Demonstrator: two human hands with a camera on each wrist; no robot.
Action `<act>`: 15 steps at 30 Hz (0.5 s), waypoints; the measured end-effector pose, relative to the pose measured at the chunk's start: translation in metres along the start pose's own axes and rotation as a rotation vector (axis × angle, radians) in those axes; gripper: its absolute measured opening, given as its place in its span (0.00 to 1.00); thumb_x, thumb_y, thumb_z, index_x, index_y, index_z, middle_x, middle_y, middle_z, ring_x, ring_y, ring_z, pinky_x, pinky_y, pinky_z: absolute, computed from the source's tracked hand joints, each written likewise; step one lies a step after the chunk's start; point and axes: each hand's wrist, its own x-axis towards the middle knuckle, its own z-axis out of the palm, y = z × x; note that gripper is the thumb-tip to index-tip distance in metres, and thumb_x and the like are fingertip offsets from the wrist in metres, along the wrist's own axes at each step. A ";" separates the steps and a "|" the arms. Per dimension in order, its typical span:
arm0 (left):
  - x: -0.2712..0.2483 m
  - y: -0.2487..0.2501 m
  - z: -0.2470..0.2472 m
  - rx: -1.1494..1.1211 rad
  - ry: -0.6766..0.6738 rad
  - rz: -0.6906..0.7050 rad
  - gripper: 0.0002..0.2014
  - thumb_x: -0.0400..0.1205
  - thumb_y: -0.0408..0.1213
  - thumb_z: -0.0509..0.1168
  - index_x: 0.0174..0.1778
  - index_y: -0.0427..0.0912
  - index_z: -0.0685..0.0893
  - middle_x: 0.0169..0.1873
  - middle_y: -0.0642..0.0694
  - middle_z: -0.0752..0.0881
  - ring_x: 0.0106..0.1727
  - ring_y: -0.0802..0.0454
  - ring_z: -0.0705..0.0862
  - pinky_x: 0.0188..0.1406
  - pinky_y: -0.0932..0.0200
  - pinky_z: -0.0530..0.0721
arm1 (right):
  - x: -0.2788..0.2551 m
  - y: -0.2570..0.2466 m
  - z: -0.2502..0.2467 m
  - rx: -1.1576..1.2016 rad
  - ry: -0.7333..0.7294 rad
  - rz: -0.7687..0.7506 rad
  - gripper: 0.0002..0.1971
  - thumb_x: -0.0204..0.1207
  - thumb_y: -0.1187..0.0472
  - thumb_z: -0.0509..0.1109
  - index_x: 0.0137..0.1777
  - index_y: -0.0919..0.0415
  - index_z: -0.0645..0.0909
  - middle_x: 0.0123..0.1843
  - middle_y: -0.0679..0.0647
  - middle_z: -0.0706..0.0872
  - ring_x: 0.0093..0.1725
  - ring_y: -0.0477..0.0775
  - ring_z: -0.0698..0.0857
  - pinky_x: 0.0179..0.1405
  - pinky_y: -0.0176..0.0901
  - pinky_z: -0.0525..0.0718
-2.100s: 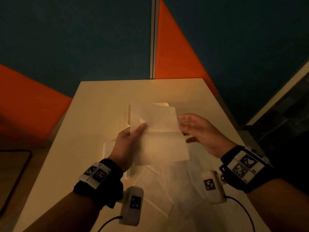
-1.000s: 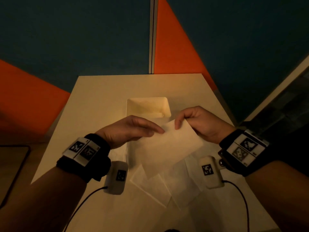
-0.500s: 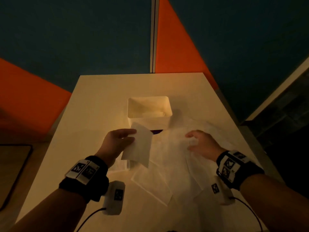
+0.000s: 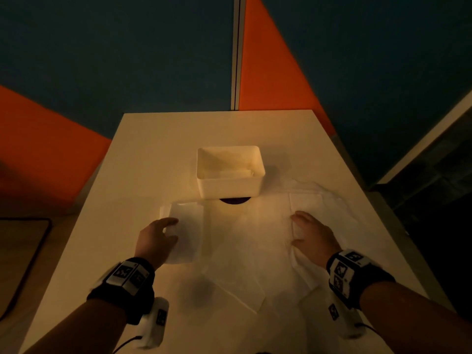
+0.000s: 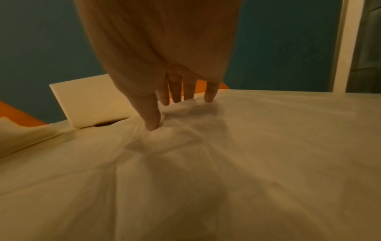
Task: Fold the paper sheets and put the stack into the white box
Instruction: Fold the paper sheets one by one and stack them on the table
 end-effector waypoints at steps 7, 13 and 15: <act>0.005 -0.011 -0.001 0.035 -0.005 0.017 0.21 0.73 0.27 0.70 0.62 0.45 0.85 0.60 0.40 0.83 0.52 0.41 0.84 0.55 0.53 0.81 | -0.003 0.010 0.001 0.064 -0.005 -0.051 0.35 0.72 0.70 0.65 0.80 0.55 0.61 0.82 0.50 0.58 0.76 0.52 0.68 0.71 0.38 0.69; 0.008 -0.015 -0.001 0.057 0.017 0.035 0.22 0.73 0.28 0.71 0.64 0.43 0.83 0.62 0.39 0.82 0.52 0.41 0.83 0.54 0.54 0.78 | -0.004 0.019 -0.001 0.088 0.006 0.007 0.35 0.68 0.67 0.69 0.77 0.54 0.64 0.76 0.52 0.63 0.73 0.55 0.68 0.70 0.43 0.72; 0.008 -0.015 -0.001 0.050 0.020 0.037 0.22 0.73 0.29 0.71 0.64 0.43 0.83 0.62 0.39 0.82 0.53 0.41 0.83 0.55 0.53 0.79 | -0.006 0.022 -0.001 0.032 0.035 0.020 0.27 0.67 0.60 0.69 0.68 0.53 0.72 0.68 0.51 0.70 0.66 0.55 0.71 0.63 0.42 0.74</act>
